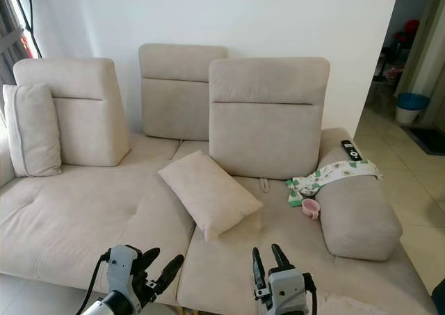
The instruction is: Move the pillow to the sofa from floor
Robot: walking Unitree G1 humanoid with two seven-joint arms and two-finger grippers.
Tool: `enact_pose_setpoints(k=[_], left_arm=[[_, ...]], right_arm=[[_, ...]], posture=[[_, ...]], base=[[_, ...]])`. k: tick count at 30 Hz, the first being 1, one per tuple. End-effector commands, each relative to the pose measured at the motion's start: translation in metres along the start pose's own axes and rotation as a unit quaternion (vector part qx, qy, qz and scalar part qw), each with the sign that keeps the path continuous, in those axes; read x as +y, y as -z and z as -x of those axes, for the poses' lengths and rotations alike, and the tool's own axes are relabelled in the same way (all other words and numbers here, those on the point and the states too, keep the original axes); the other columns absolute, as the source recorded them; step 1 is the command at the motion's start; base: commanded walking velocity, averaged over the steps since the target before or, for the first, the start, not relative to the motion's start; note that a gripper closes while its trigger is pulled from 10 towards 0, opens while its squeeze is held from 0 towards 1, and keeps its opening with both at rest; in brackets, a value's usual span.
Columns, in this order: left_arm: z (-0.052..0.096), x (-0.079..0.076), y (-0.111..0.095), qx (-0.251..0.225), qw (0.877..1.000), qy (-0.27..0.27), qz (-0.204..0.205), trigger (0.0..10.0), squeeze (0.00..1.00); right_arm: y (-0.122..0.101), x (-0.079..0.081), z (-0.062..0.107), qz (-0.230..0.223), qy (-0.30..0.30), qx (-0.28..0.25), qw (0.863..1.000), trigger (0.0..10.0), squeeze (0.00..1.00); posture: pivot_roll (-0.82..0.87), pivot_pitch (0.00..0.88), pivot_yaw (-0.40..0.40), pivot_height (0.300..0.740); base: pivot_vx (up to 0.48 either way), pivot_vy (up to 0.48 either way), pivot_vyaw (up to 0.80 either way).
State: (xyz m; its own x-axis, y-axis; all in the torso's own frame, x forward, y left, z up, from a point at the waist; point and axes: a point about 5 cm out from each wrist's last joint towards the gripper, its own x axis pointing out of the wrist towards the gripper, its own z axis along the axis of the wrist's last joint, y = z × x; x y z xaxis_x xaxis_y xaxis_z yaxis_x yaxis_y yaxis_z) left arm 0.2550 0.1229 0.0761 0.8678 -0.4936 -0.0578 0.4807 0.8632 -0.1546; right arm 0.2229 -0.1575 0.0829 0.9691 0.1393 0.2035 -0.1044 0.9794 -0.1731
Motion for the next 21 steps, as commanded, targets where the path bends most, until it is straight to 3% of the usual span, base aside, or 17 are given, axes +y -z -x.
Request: enact_pose_setpoints(k=[1, 6, 7, 8, 10, 12, 15, 16, 17, 21], left_arm=[[0.000, 0.005, 0.001, 0.010, 1.000, -0.003, 0.004, 10.0, 0.00], [-0.001, 0.010, 0.003, 0.020, 0.999, -0.018, 0.025, 10.0, 0.00], [-0.003, 0.015, 0.005, 0.029, 0.996, -0.037, 0.079, 10.0, 0.00], [-0.006, 0.021, 0.009, 0.042, 0.983, -0.051, 0.170, 10.0, 0.00], [-0.006, 0.022, 0.009, 0.044, 0.979, -0.049, 0.191, 10.0, 0.00], [-0.006, 0.021, 0.007, 0.038, 0.980, -0.034, 0.191, 10.0, 0.00], [0.000, 0.012, -0.001, 0.031, 0.987, 0.037, 0.151, 10.0, 0.00], [0.000, 0.012, -0.001, 0.031, 0.987, 0.037, 0.151, 10.0, 0.00], [0.005, 0.008, -0.003, 0.031, 0.991, 0.067, 0.116, 10.0, 0.00], [0.006, 0.008, -0.005, 0.023, 0.993, 0.073, 0.092, 10.0, 0.00]], right_arm=[[0.001, 0.001, 0.001, -0.002, 0.003, 0.007, 1.000, 10.0, 0.00], [0.003, 0.000, -0.001, -0.002, 0.004, 0.015, 1.000, 10.0, 0.00], [0.002, 0.002, -0.002, 0.006, -0.011, 0.012, 1.000, 10.0, 0.00], [-0.002, 0.004, -0.005, 0.022, -0.043, -0.004, 0.999, 10.0, 0.00], [-0.003, 0.004, -0.006, 0.027, -0.051, -0.009, 0.998, 10.0, 0.00], [-0.005, 0.005, -0.007, 0.021, -0.067, -0.016, 0.997, 10.0, 0.00], [-0.011, 0.008, -0.005, 0.028, -0.147, -0.031, 0.988, 10.0, 0.00], [-0.011, 0.008, -0.005, 0.028, -0.147, -0.031, 0.988, 10.0, 0.00], [-0.012, 0.010, -0.001, 0.036, -0.189, -0.031, 0.981, 10.0, 0.00], [-0.012, 0.010, 0.000, 0.049, -0.210, -0.031, 0.976, 10.0, 0.00]], posture=[[0.07, 0.000, 0.061, 0.740], [0.06, 0.000, 0.062, 0.740], [0.06, 0.000, 0.064, 0.740], [0.06, 0.000, 0.067, 0.740], [0.06, 0.000, 0.067, 0.740], [0.06, 0.000, 0.066, 0.740], [0.07, 0.000, 0.062, 0.740], [0.07, 0.000, 0.062, 0.740], [0.07, 0.000, 0.057, 0.740], [0.08, 0.000, 0.052, 0.740]], base=[[0.000, 0.000, 0.00], [0.000, 0.000, 0.00], [0.000, 0.000, 0.00], [0.000, 0.000, 0.00], [0.000, 0.000, 0.00], [0.000, 0.000, 0.00], [0.000, 0.000, 0.00], [0.000, 0.000, 0.00], [0.000, 0.000, 0.00], [0.000, 0.000, 0.00]])
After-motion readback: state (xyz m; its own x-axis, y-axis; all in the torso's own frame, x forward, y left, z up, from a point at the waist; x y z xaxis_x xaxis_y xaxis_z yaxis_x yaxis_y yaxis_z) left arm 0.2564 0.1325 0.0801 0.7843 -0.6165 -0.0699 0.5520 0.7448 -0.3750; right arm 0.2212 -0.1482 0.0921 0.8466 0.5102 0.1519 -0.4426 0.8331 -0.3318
